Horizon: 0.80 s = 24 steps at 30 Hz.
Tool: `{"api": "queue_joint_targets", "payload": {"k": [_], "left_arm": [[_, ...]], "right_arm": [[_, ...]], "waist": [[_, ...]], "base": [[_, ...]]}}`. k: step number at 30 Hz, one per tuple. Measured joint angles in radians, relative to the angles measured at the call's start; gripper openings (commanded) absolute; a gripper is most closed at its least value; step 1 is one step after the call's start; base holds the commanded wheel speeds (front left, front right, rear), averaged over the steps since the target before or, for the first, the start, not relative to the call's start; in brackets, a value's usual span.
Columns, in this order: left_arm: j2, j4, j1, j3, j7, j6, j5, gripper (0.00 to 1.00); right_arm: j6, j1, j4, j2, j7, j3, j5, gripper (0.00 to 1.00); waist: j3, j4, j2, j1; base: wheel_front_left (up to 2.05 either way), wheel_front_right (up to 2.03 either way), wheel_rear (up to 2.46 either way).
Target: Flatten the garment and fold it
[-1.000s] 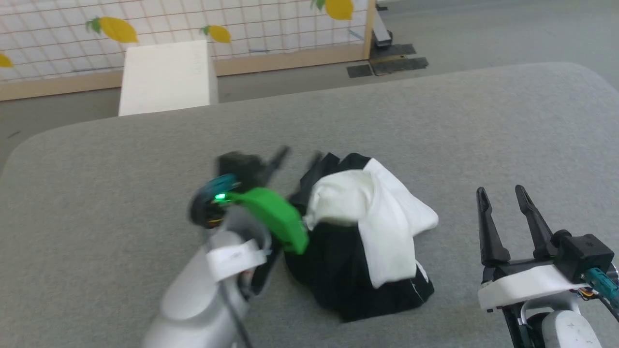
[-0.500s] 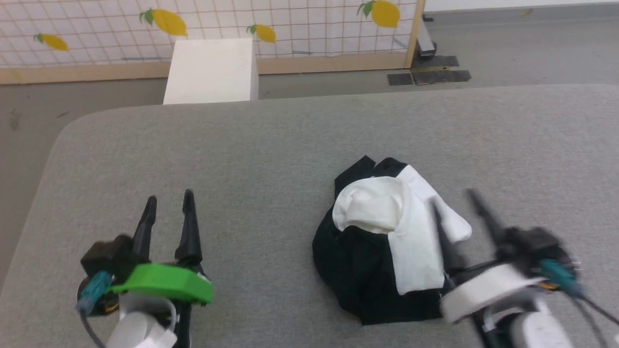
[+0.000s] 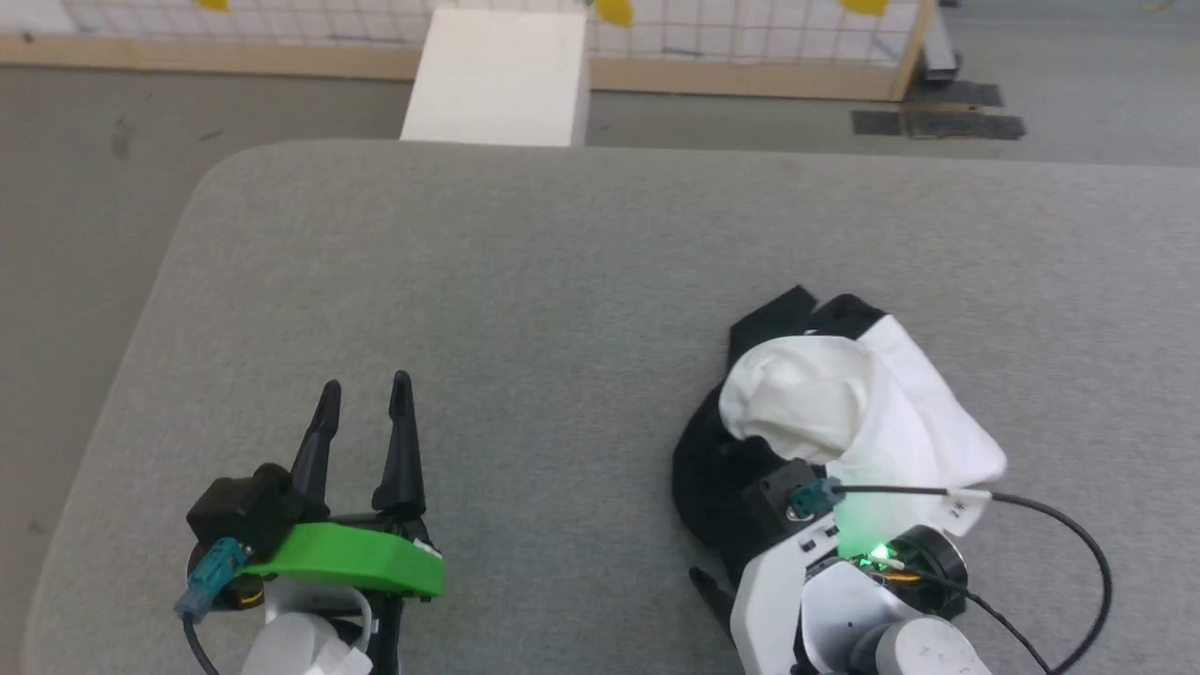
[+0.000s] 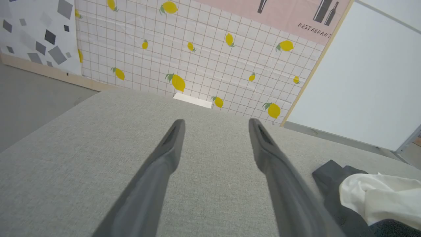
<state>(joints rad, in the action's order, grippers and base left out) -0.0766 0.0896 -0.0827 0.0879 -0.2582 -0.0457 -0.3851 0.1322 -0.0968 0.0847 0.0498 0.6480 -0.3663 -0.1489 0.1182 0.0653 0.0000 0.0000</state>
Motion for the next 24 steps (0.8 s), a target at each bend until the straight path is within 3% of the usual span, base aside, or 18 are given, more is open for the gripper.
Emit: {"api": "queue_joint_targets", "payload": {"k": [2, 3, 4, 5, 12, 16, 19, 24], "left_arm": [[0.007, 0.005, -0.005, -0.003, 0.000, -0.008, 0.006, 1.00], [0.010, 0.009, -0.005, -0.006, 0.000, -0.014, 0.009, 1.00], [0.012, 0.013, -0.005, -0.009, 0.000, -0.016, 0.011, 1.00], [0.013, 0.017, -0.005, -0.012, 0.000, -0.016, 0.016, 1.00], [0.018, 0.035, -0.004, -0.030, 0.000, -0.029, 0.034, 1.00], [0.020, 0.037, -0.003, -0.035, 0.000, -0.034, 0.041, 1.00], [0.021, 0.036, -0.002, -0.037, 0.000, -0.039, 0.043, 1.00], [0.022, 0.036, -0.002, -0.030, 0.000, -0.042, 0.043, 1.00]], "right_arm": [[0.000, -0.005, 0.001, 0.000, 0.041, -0.011, -0.002, 1.00], [0.000, -0.005, 0.001, 0.001, 0.057, -0.016, -0.006, 0.49], [0.000, -0.005, 0.000, 0.001, 0.066, -0.022, -0.011, 0.30], [0.000, -0.005, -0.002, 0.001, 0.067, -0.029, -0.013, 0.00], [0.000, -0.017, -0.065, 0.000, -0.053, -0.002, -0.069, 0.00], [0.000, -0.062, -0.152, -0.001, -0.171, 0.100, -0.105, 0.00], [0.000, -0.082, -0.219, -0.002, -0.234, 0.246, -0.104, 0.00], [0.000, -0.074, -0.255, 0.000, -0.263, 0.586, -0.080, 0.00]], "waist": [[0.009, 0.019, 0.0000, 0.0000], [0.013, 0.029, 0.0000, 0.0000], [0.017, 0.038, 0.0000, 0.0000], [0.020, 0.045, 0.0000, 0.0000], [0.012, 0.050, 0.0000, 0.0000], [-0.004, 0.021, 0.0000, 0.0000], [-0.015, -0.006, 0.0000, 0.0000], [-0.029, -0.055, 0.0000, 0.0000]], "base": [[0.00, 0.00, 0.00], [0.00, 0.00, 0.00], [0.00, 0.00, 0.00], [0.00, 0.00, 0.00], [0.00, 0.00, 0.00], [0.00, 0.00, 0.00], [0.00, 0.00, 0.00], [0.00, 0.00, 0.00]]}}
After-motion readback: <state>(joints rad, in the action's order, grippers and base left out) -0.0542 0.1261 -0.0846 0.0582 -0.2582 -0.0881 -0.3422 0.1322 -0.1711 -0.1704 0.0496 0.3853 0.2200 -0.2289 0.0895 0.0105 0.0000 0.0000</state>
